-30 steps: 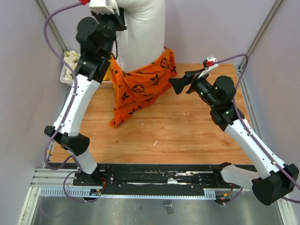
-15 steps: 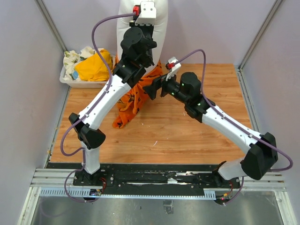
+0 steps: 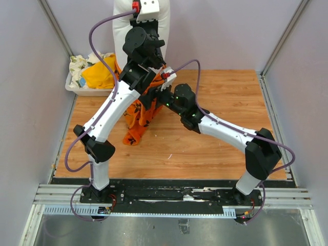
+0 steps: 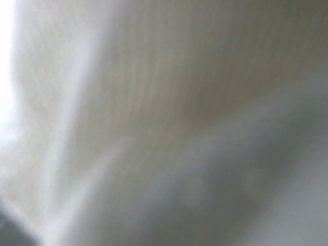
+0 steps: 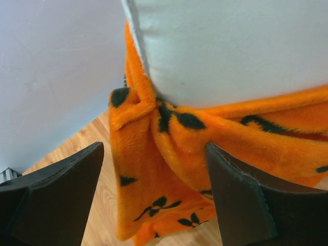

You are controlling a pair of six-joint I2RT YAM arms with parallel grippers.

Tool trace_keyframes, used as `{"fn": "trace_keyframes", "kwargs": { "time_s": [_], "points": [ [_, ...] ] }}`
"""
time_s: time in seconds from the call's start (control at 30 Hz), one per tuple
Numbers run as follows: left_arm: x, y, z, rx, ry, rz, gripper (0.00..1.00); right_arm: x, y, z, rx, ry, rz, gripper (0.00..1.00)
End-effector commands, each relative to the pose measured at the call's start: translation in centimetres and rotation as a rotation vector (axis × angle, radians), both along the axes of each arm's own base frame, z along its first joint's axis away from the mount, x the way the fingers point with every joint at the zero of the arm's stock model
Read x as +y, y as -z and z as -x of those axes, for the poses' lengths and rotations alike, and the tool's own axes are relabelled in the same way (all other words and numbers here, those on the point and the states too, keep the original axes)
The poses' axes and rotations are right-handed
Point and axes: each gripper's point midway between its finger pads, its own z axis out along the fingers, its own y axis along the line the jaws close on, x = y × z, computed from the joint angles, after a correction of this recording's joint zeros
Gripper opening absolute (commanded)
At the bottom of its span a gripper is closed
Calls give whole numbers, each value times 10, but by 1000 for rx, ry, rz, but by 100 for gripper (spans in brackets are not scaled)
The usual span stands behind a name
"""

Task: Remove the pillowcase from the pillow
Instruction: Remove the pillow from the pillowcase.

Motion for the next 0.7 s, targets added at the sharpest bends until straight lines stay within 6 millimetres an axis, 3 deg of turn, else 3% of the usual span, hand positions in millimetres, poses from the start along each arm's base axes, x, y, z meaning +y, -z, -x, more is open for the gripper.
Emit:
{"fn": "trace_keyframes", "kwargs": {
  "time_s": [0.0, 0.23, 0.27, 0.37, 0.43, 0.57, 0.67],
  "points": [
    [34, -86, 49, -280, 54, 190, 0, 11, -26, -17, -56, 62, -73, 78],
    [30, -86, 48, -281, 77, 197, 0, 36, -5, -30, -19, 31, -93, 70],
    [31, -87, 48, -282, 75, 196, 0, 39, -5, -31, -16, 24, -95, 63],
    [32, -87, 49, -283, 66, 194, 0, 43, 0, -32, -11, 13, -88, 22],
    [34, -88, 50, -283, 56, 184, 0, 40, 9, -32, -1, 28, -79, 3],
    [43, -94, 56, -290, 29, 177, 0, 32, 40, -29, 45, 42, -28, 1],
    [50, -100, 62, -305, 28, 179, 0, 23, 76, -25, 102, 58, 20, 1]
  ]
}}
